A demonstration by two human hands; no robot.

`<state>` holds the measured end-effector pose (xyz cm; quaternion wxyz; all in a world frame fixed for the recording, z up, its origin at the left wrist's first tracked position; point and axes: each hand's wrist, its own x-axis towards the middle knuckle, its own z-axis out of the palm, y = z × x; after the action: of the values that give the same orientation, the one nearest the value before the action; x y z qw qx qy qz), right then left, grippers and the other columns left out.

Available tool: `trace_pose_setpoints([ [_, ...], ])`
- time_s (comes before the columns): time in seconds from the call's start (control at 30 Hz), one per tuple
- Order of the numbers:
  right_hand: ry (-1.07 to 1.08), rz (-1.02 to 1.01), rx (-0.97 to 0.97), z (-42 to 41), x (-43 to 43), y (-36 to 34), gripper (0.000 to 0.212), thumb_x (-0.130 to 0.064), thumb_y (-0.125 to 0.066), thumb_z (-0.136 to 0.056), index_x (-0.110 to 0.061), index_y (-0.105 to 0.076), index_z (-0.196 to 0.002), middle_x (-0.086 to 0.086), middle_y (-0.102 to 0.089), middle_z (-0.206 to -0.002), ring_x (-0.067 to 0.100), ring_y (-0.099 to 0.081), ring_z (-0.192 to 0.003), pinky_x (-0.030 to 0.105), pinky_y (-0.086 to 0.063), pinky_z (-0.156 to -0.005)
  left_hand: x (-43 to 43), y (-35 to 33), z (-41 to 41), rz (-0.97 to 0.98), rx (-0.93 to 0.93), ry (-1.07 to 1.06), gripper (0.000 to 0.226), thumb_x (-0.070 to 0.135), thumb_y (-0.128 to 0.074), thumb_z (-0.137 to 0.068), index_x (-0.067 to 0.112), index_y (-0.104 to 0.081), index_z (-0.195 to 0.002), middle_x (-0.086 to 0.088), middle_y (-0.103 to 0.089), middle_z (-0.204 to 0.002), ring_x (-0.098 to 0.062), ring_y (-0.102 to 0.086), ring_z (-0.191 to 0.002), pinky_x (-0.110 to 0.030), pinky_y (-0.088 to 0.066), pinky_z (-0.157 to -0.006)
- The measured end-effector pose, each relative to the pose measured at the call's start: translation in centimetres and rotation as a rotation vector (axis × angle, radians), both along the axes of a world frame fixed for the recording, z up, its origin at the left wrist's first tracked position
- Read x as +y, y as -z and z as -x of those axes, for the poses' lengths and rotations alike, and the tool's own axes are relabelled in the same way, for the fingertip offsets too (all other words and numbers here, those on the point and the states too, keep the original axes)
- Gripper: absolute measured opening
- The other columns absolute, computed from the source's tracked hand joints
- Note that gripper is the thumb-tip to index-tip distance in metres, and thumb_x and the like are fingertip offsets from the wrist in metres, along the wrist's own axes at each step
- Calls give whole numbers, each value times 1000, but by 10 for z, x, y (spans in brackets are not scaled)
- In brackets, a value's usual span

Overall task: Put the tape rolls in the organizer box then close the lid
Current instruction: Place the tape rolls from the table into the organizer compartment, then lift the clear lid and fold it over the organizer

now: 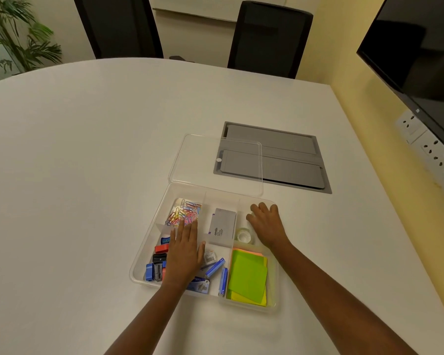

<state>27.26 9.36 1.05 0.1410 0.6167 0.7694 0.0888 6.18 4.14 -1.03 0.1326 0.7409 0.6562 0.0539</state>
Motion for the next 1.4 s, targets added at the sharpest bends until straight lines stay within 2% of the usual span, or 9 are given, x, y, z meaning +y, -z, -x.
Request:
trace_pose_setpoints([
  [0.3,-2,-85,121,-4,-4,3,47,-25,-95,-27,-24,-71,-68,4,-74,-85,22,-69,-72,35,-55,-57,1,2,2,-28,71,15,73,40,2,-95,3,-59,-111,-15,-71,-105,-34,-65,-101,-54,-45,-85],
  [0.4,28,-203,366,-5,-22,-4,37,-18,-87,-53,-20,-69,-85,9,-72,-97,27,-69,-85,40,-56,-64,2,4,3,-32,61,18,72,42,2,-95,2,-56,-113,-19,-69,-108,-38,-63,-103,-53,-34,-97],
  [0.5,176,-345,693,-5,-48,2,34,-10,-58,-75,-10,-61,-108,17,-63,-116,34,-60,-106,45,-53,-82,3,6,4,-61,22,4,72,47,1,-95,2,-49,-120,-26,-62,-117,-45,-56,-111,-42,-6,-116],
  [0.67,522,-299,1142,-1,-86,11,48,-6,-45,-93,-4,-29,-138,19,-35,-143,31,-39,-130,32,-37,-102,6,0,16,-183,-31,-80,72,49,0,-93,3,-43,-128,-28,-51,-131,-45,-43,-124,-39,-3,-117],
  [0.77,651,-193,1260,3,-92,13,49,-6,-38,-96,-6,-19,-142,19,-29,-148,31,-35,-134,37,-34,-107,11,-4,31,-148,-17,-164,57,37,-22,-92,-2,-46,-126,-31,-51,-129,-47,-44,-122,-55,-24,-106],
  [0.83,668,-156,1285,6,-92,16,47,-3,-35,-96,-5,-20,-141,17,-29,-150,29,-31,-137,34,-27,-111,12,-8,42,-117,-34,-203,47,19,-47,-87,-7,-44,-126,-34,-50,-128,-49,-46,-120,-61,-36,-97],
  [0.93,693,-164,1282,11,-88,15,47,2,-32,-96,-4,-22,-141,18,-33,-148,31,-34,-135,34,-29,-110,13,-14,58,-19,-181,-282,64,8,-63,-81,-4,-30,-135,-28,-50,-128,-43,-51,-115,-53,-45,-94],
  [1.3,688,-182,1254,14,-67,9,45,-2,-35,-96,-3,-25,-140,21,-37,-144,36,-39,-130,39,-35,-106,28,-16,72,2,-563,-337,42,4,-51,-88,10,-39,-127,-17,-56,-122,-33,-59,-104,-47,-52,-87],
  [1.4,649,-257,1208,9,-50,1,43,-8,-38,-96,-1,-29,-138,23,-37,-143,35,-39,-130,40,-37,-104,46,-18,78,6,-585,-352,37,14,-37,-96,7,-37,-133,-19,-48,-135,-34,-50,-120,-45,-44,-97],
])
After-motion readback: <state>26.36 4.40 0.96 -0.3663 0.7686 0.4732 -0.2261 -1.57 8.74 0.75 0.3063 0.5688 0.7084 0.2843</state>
